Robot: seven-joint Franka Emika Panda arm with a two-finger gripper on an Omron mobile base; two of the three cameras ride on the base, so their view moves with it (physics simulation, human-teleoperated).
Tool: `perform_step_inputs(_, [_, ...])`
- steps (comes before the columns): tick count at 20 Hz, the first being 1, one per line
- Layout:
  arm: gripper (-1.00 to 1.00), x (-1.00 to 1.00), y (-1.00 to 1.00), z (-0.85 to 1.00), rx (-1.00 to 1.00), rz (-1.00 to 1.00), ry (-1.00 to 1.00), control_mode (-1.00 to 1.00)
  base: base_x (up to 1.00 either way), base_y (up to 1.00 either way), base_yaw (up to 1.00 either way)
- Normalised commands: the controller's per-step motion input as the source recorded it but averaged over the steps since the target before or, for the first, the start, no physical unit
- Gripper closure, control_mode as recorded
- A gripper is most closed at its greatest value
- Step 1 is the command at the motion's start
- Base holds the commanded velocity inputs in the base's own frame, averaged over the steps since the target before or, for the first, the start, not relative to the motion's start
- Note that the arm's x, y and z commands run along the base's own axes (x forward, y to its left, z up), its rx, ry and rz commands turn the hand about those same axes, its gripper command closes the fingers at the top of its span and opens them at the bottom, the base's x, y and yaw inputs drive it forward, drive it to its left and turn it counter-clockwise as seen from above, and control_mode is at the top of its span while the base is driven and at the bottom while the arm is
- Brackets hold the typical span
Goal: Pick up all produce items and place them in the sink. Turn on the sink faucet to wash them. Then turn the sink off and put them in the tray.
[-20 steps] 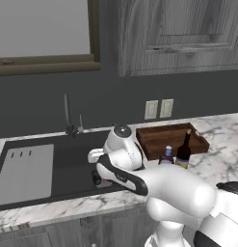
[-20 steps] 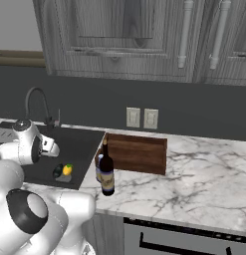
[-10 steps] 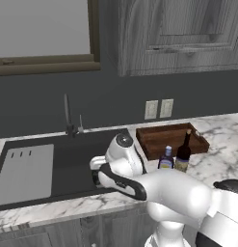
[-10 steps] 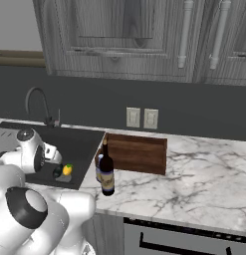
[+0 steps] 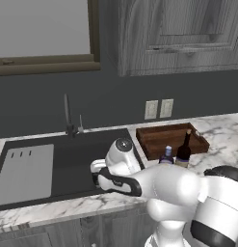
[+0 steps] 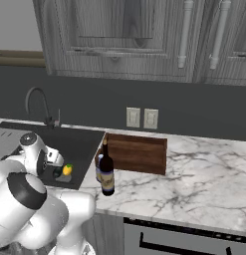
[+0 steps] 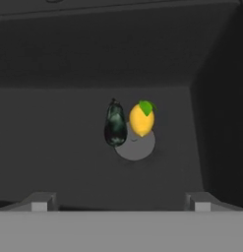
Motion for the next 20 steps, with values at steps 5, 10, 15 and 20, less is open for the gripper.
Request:
perform_step_inputs(5, [-1.00,0.17,0.00,-0.15,-0.01,0.00,0.03,-1.00,0.00,0.00,0.00])
perform_step_inputs(10, [-1.00,0.14,0.00,-0.19,-0.01,0.00,0.05,-1.00,0.00,0.00,0.00])
perform_step_inputs(15, [-1.00,0.12,0.03,-0.21,-0.03,0.00,0.05,-1.00,0.00,0.00,0.00])
perform_step_inputs(20, [-1.00,0.16,0.11,-0.17,-0.05,0.00,0.05,-1.00,0.00,0.00,0.00])
